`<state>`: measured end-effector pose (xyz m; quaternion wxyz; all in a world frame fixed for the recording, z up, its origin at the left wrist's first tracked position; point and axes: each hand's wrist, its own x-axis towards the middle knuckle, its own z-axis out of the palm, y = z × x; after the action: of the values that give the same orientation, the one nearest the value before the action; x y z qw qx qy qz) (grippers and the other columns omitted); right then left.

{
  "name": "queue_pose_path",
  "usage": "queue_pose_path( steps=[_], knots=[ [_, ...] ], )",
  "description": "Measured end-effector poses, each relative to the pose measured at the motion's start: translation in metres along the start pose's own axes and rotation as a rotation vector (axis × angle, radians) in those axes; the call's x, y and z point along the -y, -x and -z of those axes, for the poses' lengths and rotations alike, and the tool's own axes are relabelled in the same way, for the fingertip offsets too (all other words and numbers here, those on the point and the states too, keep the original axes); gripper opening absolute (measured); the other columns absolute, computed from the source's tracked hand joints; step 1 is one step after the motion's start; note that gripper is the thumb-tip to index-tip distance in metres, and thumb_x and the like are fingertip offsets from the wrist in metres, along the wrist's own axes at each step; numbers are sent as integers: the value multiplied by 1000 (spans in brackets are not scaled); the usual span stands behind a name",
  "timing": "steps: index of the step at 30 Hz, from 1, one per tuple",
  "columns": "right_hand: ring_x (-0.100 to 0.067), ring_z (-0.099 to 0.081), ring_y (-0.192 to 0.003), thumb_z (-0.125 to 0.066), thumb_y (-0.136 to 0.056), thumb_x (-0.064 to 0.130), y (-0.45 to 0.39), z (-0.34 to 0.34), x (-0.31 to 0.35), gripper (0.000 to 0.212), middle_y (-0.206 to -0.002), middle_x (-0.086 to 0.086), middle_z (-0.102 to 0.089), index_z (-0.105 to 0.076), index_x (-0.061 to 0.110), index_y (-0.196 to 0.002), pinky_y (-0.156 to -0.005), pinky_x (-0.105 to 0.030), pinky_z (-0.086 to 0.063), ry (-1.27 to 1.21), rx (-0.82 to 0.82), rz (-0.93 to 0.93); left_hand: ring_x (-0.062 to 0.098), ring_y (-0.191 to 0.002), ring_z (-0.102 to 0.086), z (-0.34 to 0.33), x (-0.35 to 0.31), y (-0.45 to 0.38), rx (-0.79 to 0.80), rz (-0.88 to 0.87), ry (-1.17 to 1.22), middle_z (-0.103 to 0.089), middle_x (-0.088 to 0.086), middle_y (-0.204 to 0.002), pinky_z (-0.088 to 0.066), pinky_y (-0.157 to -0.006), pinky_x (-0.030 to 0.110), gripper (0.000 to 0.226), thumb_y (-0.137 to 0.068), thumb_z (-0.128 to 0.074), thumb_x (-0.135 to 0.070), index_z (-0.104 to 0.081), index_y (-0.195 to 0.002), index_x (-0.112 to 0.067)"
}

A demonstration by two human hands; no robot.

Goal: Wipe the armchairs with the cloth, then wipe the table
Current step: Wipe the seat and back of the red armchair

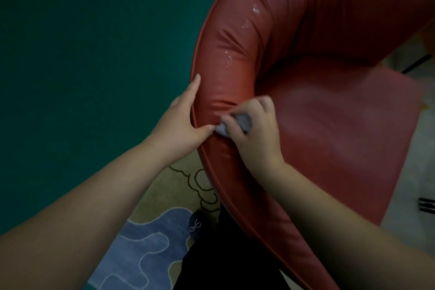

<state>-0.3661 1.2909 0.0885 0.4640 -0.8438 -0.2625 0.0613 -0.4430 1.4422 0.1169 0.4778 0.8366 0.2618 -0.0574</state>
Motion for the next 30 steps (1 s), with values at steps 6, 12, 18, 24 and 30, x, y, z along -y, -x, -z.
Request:
queue_pose_path(
  steps=[6,12,18,24,30],
  knots=[
    [-25,-54,-87,-73,-80,19,-73,-27,16,19,-94,-10,-50,-63,5,-85,-82,-37,-45,-22,-55,34,3,-140,-24,1,4,-3,35,11,-4,-18,-12,-157,-31,-114,38,108,-74,-79,-24,-5,-149,-45],
    [-15,-53,-83,-72,-79,22,4,0,-1,16,-92,-4,-48,-62,11,-84,-75,-36,-48,-42,29,62,2,-140,-26,7,-2,-10,111,54,9,-16,-14,-157,-30,-114,37,118,-59,-76,-36,1,-147,-51],
    [-31,-54,-82,-73,-79,13,-87,-25,14,18,-89,-18,-51,-62,-1,-80,-77,-44,-46,-4,-36,111,3,-140,-25,10,1,-18,125,36,-10,-15,-14,-157,-29,-114,38,120,-66,-84,-27,1,-147,-50],
    [-16,-48,-77,-71,-80,19,-74,-26,9,18,-87,-8,-48,-59,5,-80,-72,-22,-38,-12,-155,-8,5,-138,-32,20,-3,-35,123,27,-19,-21,-12,-156,-30,-113,34,119,-65,-84,-29,0,-147,-50],
    [-18,-50,-77,-73,-78,14,-75,-25,7,15,-85,-12,-50,-61,4,-79,-74,-21,-38,8,-180,-72,1,-140,-23,37,-12,-66,178,-34,-90,-18,-11,-157,-24,-114,25,121,-62,-83,-33,0,-149,-45]
  ],
)
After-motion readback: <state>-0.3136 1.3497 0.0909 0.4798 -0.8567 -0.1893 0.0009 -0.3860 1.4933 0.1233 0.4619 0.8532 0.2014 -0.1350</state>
